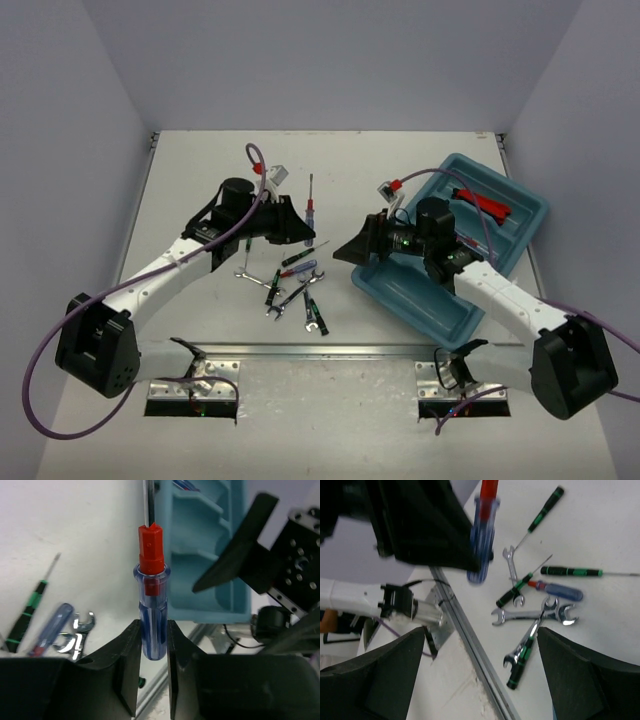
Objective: Sort the tools into containers
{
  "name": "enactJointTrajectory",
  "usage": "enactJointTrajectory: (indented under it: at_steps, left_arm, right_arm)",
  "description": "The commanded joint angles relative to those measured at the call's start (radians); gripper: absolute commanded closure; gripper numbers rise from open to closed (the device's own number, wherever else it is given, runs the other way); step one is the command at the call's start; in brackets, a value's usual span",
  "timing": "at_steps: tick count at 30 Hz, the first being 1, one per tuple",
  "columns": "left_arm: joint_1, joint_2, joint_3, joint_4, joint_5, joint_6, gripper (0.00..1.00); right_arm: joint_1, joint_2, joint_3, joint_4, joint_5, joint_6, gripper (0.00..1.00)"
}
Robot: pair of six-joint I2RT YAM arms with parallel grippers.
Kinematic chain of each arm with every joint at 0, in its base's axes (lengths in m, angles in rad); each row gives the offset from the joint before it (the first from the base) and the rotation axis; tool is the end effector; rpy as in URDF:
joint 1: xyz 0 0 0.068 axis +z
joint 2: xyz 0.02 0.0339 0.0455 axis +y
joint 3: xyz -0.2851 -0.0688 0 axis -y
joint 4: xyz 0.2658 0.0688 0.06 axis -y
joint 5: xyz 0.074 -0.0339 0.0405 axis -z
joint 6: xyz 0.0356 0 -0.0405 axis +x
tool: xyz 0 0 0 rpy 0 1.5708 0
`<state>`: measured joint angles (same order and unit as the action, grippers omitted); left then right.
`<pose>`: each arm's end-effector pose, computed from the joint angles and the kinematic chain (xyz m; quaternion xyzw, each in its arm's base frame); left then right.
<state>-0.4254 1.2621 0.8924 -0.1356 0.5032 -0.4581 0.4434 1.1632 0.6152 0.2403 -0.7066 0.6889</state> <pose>0.2616 -0.1374 0.2941 0.1128 0.8362 -0.4042 0.3530 0.2263 0.1330 0.2574 -0.1100 0.7766 0.5328 0.3177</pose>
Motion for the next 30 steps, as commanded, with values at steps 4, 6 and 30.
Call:
enactJointTrajectory:
  at_steps: [4, 6, 30]
  left_arm:
    - [-0.052, -0.007, -0.054, 0.329, 0.229, -0.127, 1.00]
    - [-0.064, -0.008, -0.065, 0.345, 0.233, -0.133, 1.00]
    - [-0.102, -0.067, 0.006, 0.073, -0.142, -0.050, 0.00]
  right_arm:
    - [0.005, 0.128, 0.210, 0.118, 0.145, 0.095, 0.15]
    - [0.009, 0.162, 0.242, 0.095, 0.182, 0.089, 0.22]
    - [0.043, 0.204, 0.384, -0.166, 0.213, -0.107, 1.00]
